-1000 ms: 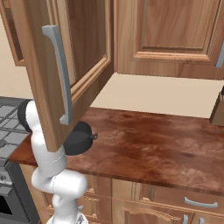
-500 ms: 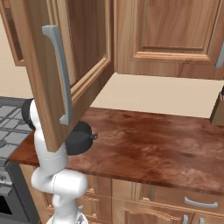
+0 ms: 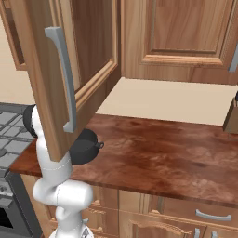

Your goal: Pick the kettle from the cabinet and place it on a stove burner. Then pick the pot from the counter and place it on another stove burner. Finally, turn both burners on.

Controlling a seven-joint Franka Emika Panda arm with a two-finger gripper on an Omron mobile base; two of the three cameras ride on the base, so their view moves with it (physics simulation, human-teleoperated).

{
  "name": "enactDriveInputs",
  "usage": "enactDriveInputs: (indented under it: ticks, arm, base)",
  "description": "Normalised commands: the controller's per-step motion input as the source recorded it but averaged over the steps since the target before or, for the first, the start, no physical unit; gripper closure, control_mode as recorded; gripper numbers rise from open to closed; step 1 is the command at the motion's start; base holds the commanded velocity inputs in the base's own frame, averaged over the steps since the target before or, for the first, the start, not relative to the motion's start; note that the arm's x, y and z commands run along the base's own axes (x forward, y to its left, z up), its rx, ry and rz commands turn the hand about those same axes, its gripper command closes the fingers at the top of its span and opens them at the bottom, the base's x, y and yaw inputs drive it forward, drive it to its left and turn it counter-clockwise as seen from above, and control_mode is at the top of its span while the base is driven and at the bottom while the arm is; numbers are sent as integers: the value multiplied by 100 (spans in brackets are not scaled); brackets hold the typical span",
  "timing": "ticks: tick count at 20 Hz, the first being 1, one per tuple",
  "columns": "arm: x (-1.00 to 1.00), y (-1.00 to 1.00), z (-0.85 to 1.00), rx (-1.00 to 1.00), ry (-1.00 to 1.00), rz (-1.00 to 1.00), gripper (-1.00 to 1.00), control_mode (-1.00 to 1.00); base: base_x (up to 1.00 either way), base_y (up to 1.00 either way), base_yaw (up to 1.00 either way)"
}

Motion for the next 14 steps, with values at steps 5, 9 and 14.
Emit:
enactDriveInputs:
  ticks: [5,9,14]
  arm:
    - [0,0,0,0,0,0,100,-100]
    - [0,0,0,0,0,0,100,-100]
    - [0,0,0,0,0,0,100,-100]
  base:
    - [0,0,0]
    - [0,0,0]
    - [0,0,0]
